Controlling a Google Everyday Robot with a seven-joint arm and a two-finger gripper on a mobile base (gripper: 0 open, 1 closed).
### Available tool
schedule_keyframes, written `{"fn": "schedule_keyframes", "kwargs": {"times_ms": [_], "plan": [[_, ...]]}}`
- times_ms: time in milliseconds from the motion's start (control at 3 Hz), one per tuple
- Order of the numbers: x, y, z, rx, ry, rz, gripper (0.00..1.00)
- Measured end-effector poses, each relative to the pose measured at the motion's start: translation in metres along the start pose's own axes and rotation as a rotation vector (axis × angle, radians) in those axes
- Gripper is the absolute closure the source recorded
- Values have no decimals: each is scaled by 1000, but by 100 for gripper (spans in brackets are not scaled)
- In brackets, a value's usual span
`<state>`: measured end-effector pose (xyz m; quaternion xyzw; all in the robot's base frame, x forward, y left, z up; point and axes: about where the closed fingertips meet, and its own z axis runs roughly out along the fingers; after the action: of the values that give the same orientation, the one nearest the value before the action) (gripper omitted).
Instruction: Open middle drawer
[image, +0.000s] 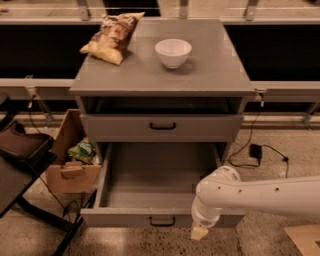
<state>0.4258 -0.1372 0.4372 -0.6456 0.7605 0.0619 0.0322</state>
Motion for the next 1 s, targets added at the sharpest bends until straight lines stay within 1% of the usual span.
{"fn": "schedule_keyframes", "kwargs": {"times_ms": [333, 667, 1000], "plan": [[1, 14, -2, -13, 17, -5, 74], [0, 14, -2, -16, 21, -7, 100], [1, 22, -2, -24, 33, -12, 0]]}}
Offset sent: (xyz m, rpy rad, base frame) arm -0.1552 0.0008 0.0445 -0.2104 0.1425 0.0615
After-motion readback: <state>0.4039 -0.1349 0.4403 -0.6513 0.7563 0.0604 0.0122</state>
